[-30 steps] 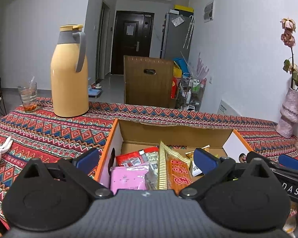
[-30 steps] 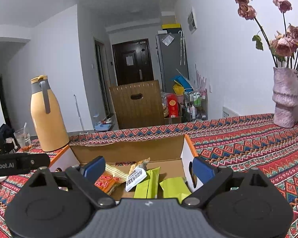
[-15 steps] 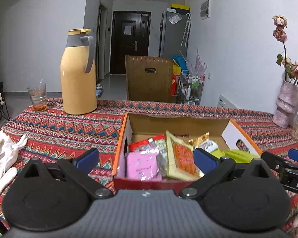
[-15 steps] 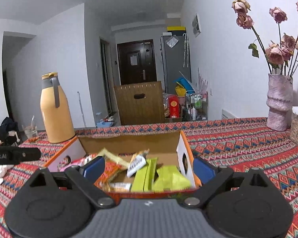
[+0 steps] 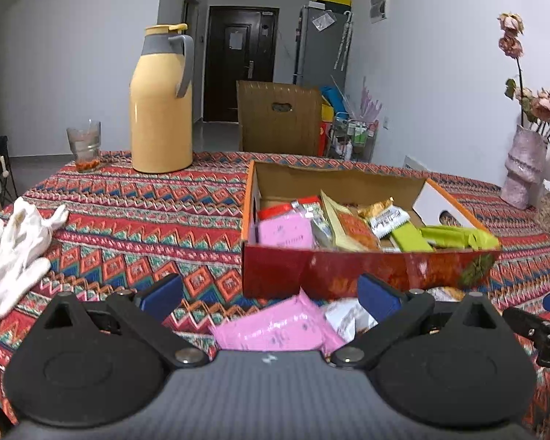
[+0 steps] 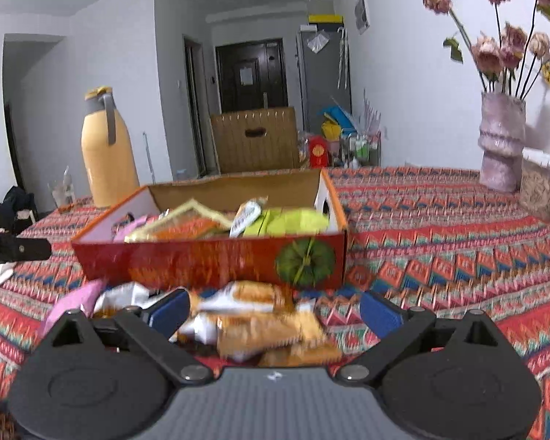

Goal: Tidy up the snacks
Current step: 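Withdraw both grippers from the box back toward the snack pile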

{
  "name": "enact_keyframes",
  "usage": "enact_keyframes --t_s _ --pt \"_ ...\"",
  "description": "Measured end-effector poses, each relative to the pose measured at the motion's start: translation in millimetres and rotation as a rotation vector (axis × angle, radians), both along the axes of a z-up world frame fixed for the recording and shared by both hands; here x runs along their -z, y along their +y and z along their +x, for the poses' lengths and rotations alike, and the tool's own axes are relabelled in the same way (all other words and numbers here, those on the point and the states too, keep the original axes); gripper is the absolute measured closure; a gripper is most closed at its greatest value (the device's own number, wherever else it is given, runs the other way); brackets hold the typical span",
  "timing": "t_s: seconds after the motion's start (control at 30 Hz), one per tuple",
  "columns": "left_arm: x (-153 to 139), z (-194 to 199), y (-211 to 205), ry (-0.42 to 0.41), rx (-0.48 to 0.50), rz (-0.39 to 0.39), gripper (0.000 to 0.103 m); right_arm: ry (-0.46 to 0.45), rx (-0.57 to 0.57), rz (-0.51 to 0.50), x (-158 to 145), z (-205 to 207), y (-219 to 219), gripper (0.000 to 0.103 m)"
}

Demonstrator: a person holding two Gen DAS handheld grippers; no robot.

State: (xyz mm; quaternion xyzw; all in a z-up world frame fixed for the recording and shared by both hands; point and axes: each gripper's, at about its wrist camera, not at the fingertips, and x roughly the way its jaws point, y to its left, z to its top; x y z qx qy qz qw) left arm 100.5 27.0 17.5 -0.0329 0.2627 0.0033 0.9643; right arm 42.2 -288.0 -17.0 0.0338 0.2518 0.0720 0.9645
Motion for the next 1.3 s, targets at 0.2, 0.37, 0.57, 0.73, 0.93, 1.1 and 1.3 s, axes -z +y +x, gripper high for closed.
enact_keyframes --t_s 0.2,0.37,0.57,0.73,0.93,1.1,1.3 --pt "16 -2 -5 -0.002 0.026 0.008 0.000 0.022 -0.025 -0.035 11 -2 9 0.001" --pt "25 0 -5 0.005 0.034 0.007 0.000 0.017 -0.053 -0.074 10 5 17 0.006" --pt "28 2 -4 0.017 0.030 0.001 0.000 0.061 -0.107 -0.105 14 24 27 0.019" --pt "29 4 -3 0.028 0.030 -0.005 0.000 0.112 -0.130 -0.086 21 38 29 0.026" --pt "30 4 -2 0.032 0.030 -0.007 0.000 0.103 -0.138 -0.070 22 38 27 0.048" --pt "30 4 -2 0.034 0.029 -0.010 0.000 0.075 -0.134 -0.076 22 30 27 0.050" --pt "30 4 -1 0.034 0.028 -0.011 0.000 0.024 -0.109 -0.057 19 17 23 0.058"
